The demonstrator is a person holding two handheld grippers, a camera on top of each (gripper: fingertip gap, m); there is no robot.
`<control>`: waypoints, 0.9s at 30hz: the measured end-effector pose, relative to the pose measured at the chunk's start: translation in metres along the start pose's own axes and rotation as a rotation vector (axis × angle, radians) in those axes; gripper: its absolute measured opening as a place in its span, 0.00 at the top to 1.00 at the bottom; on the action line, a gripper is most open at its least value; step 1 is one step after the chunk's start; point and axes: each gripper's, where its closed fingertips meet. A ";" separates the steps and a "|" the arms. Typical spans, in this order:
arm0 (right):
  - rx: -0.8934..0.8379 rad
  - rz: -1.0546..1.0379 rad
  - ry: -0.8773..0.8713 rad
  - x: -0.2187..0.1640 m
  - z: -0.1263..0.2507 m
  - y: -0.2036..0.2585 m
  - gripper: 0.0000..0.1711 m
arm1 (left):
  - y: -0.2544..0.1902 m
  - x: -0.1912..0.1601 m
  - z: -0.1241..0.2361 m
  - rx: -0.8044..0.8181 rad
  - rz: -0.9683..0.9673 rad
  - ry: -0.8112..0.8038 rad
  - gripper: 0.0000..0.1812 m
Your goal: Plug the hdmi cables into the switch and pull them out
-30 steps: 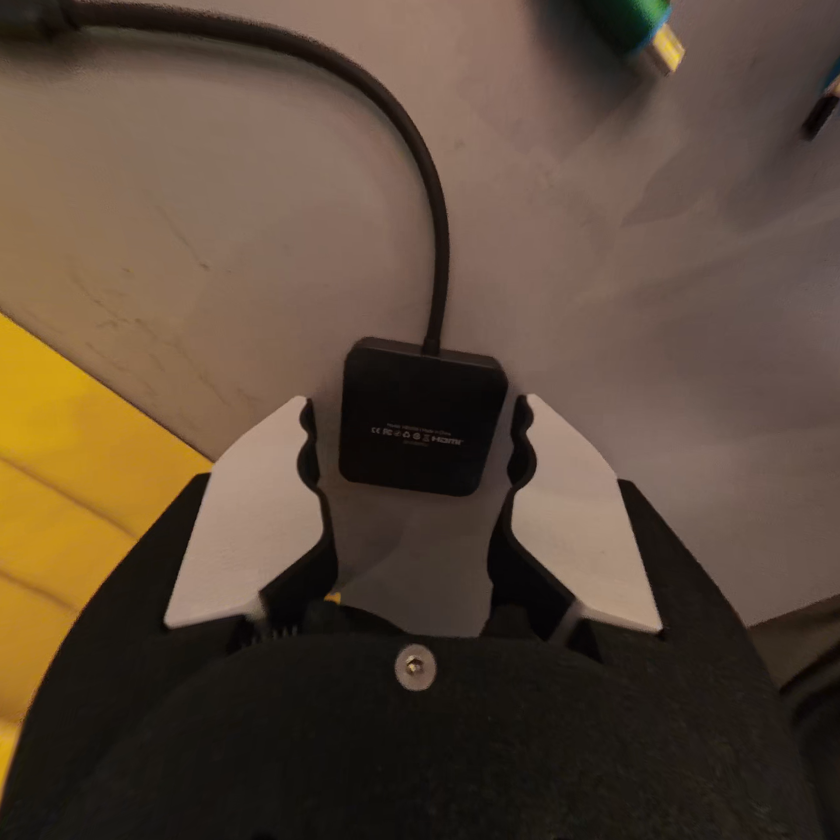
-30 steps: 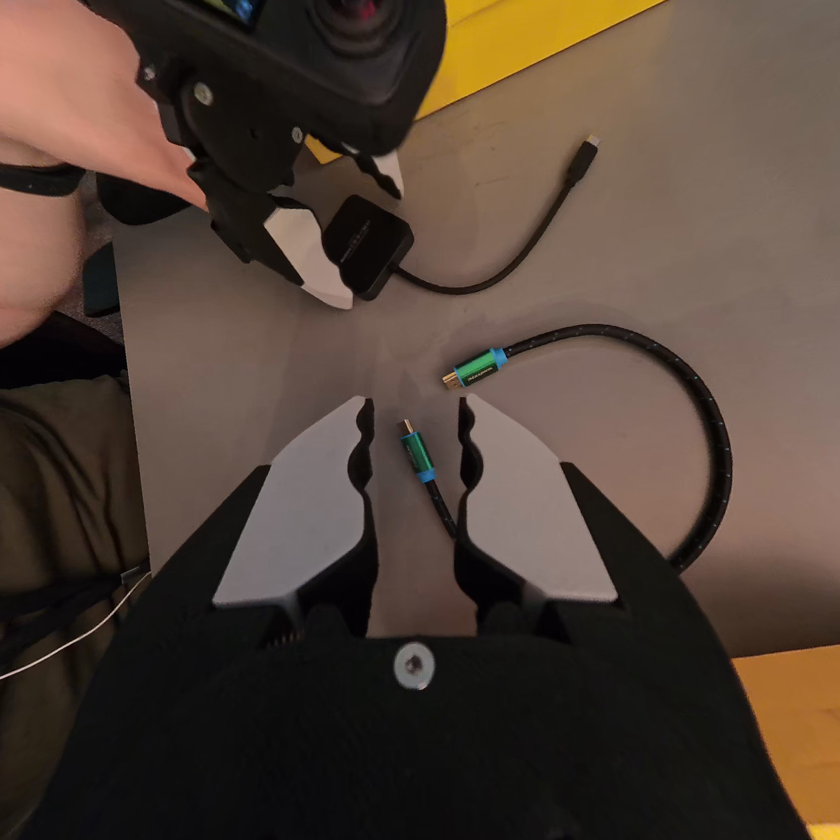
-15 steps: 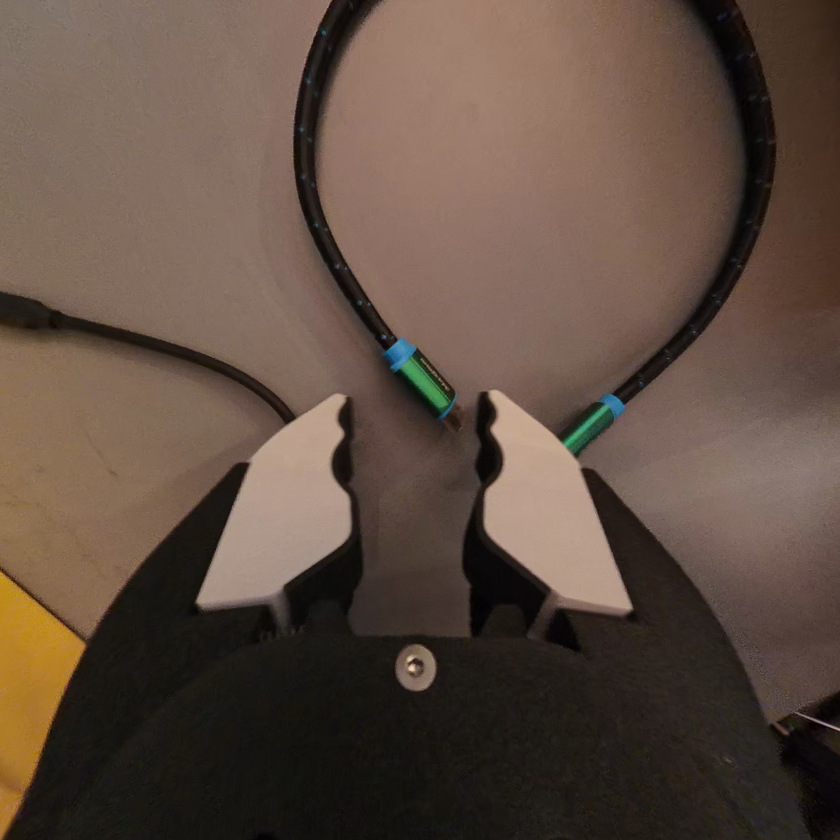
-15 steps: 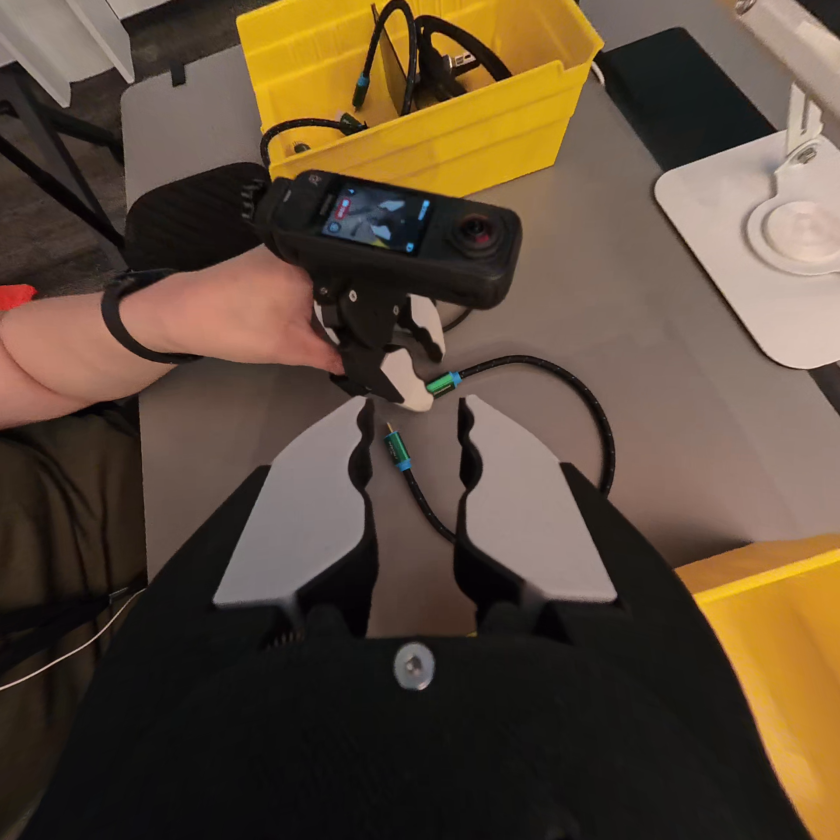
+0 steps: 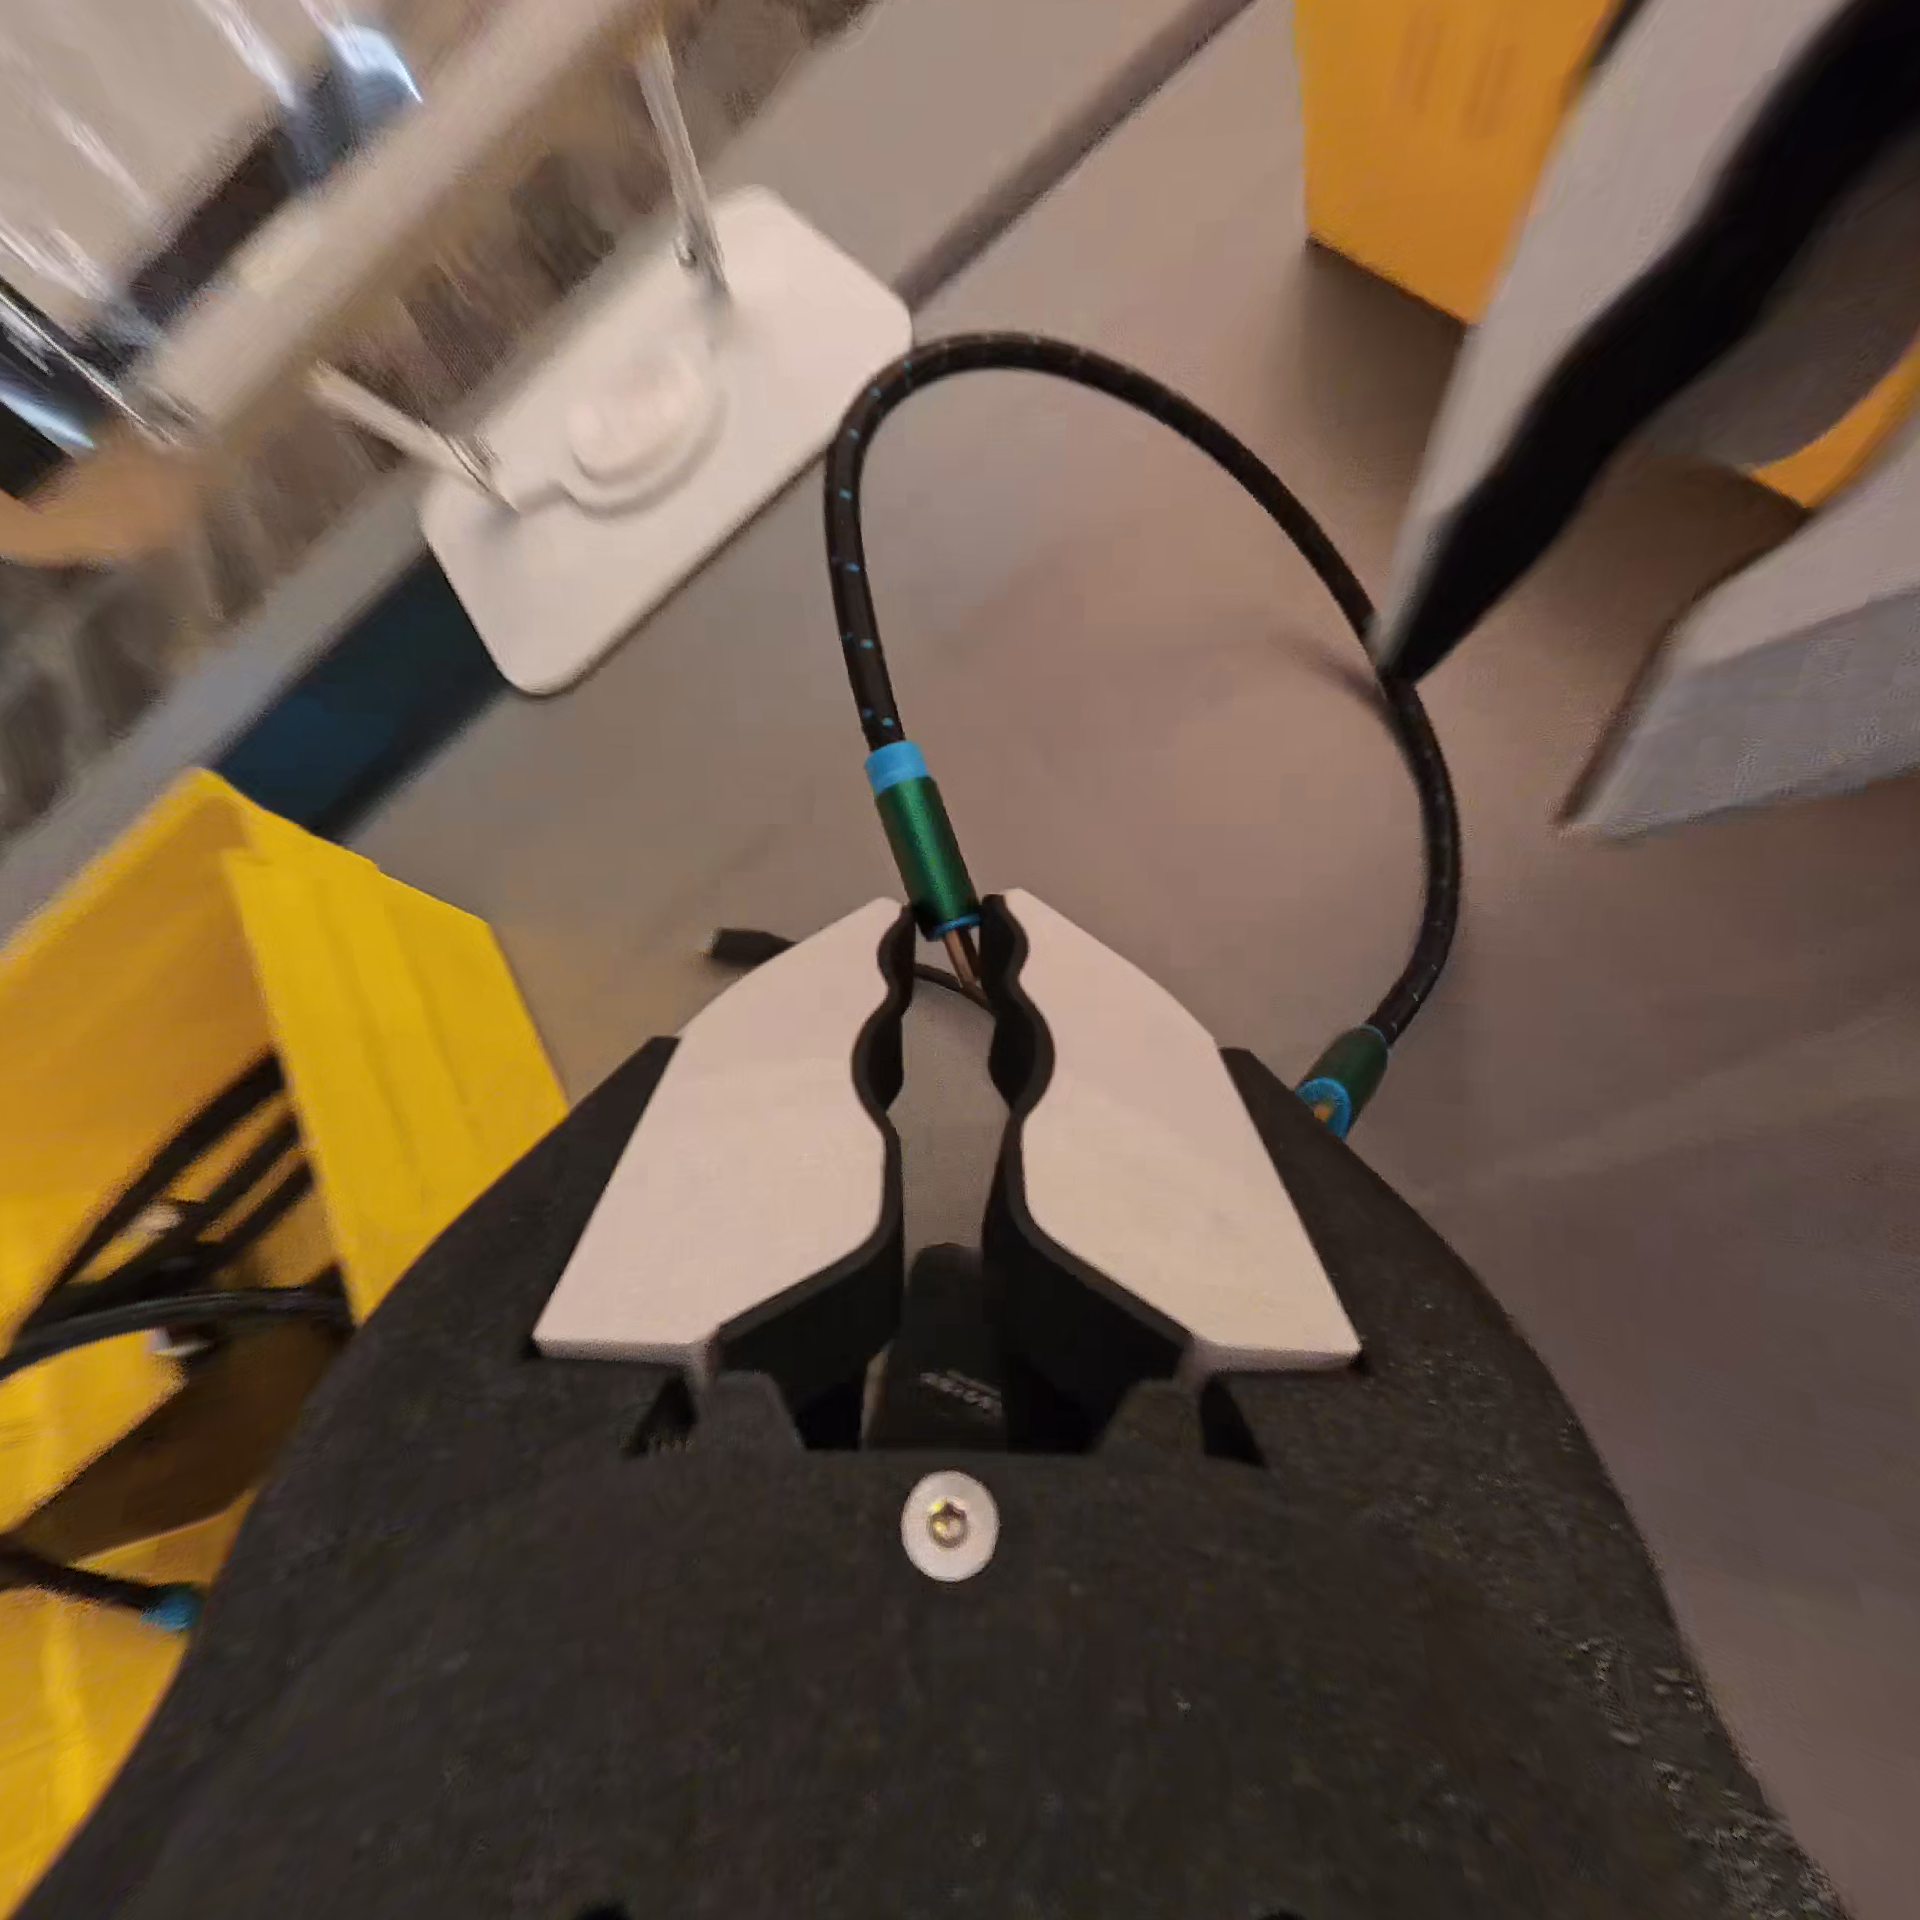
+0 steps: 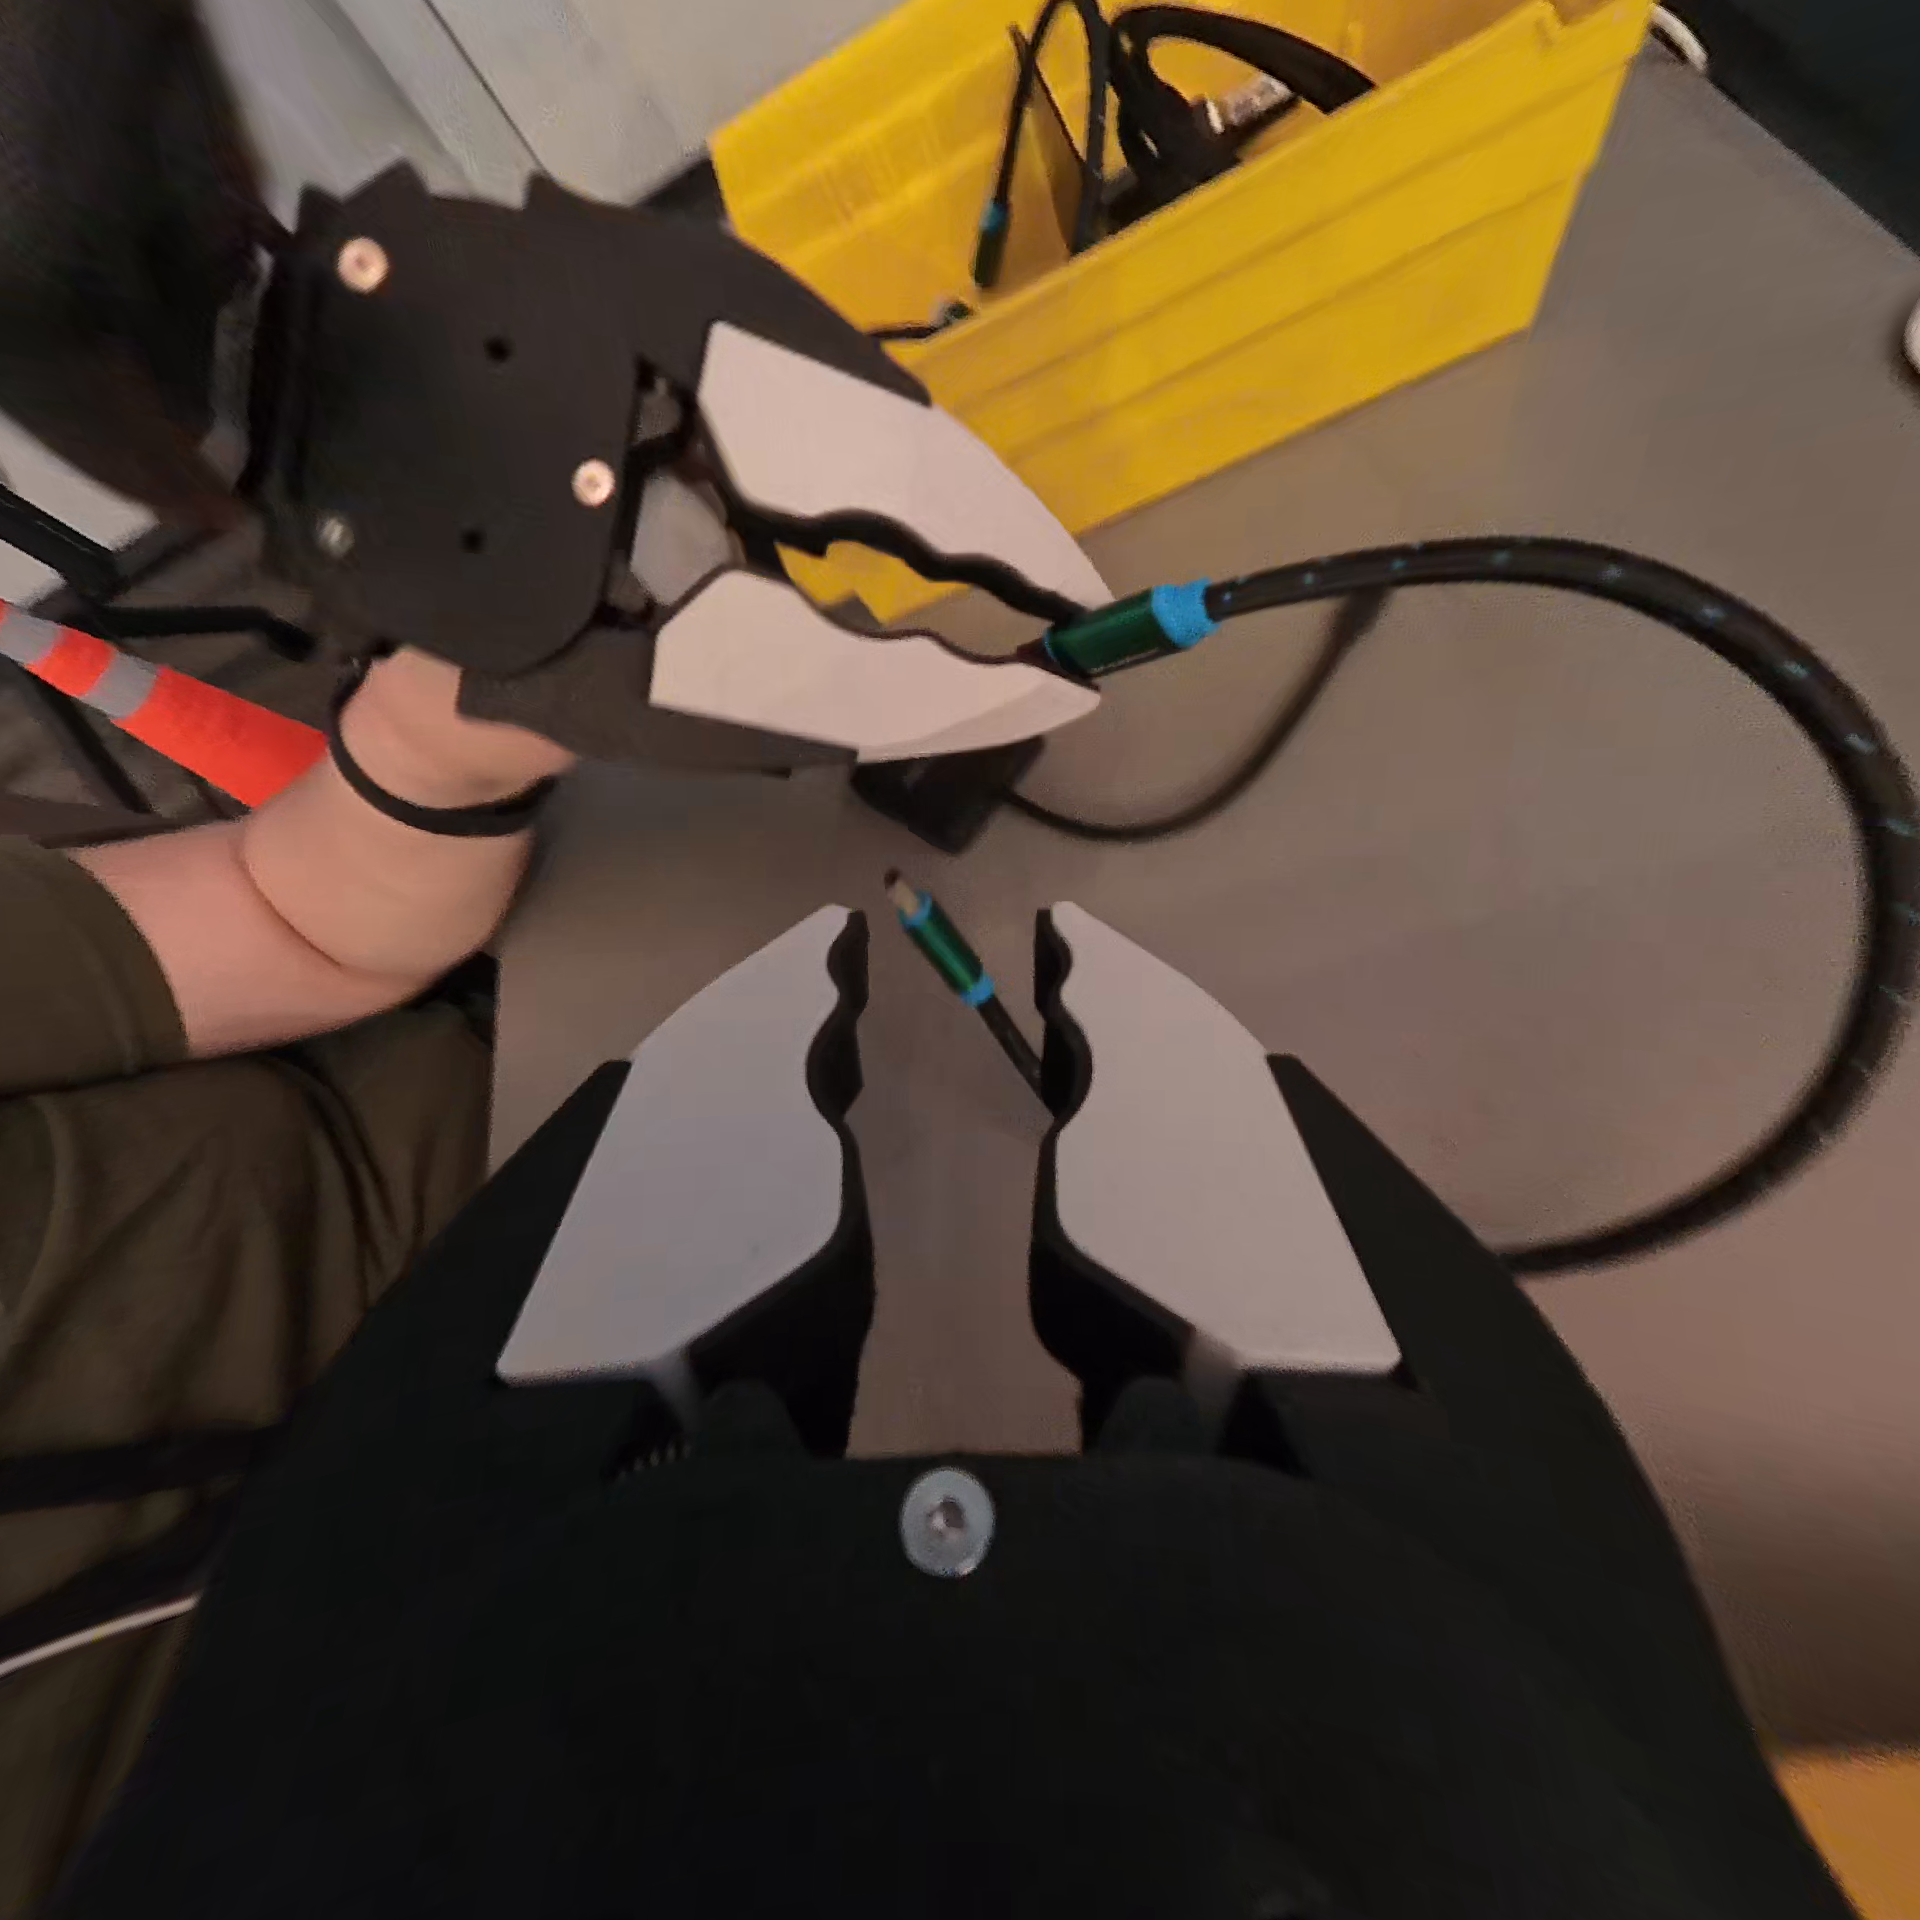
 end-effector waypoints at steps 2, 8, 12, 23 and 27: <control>0.054 -0.040 -0.083 0.011 -0.014 0.006 0.81 | 0.002 0.007 0.014 0.066 -0.087 -0.049 0.94; 0.137 -0.162 -0.368 0.041 -0.010 -0.002 0.78 | -0.014 0.019 0.042 0.117 -0.252 -0.154 0.94; 0.310 -0.233 -0.445 0.049 -0.008 0.011 0.79 | -0.027 0.023 0.059 0.065 -0.284 -0.221 0.94; 0.327 0.195 -0.583 0.073 0.023 0.058 0.88 | -0.031 0.027 0.095 -0.248 0.054 -0.466 0.75; 0.225 0.565 -0.777 0.084 0.052 0.087 0.88 | -0.049 0.032 0.125 -0.713 0.367 -0.612 0.78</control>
Point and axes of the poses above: each gripper's, where its closed fingertips meet, z back along the fingers, x out of its top, y = z × x across the jaws, and after that the axes turned 5 degrees about z, right-handed
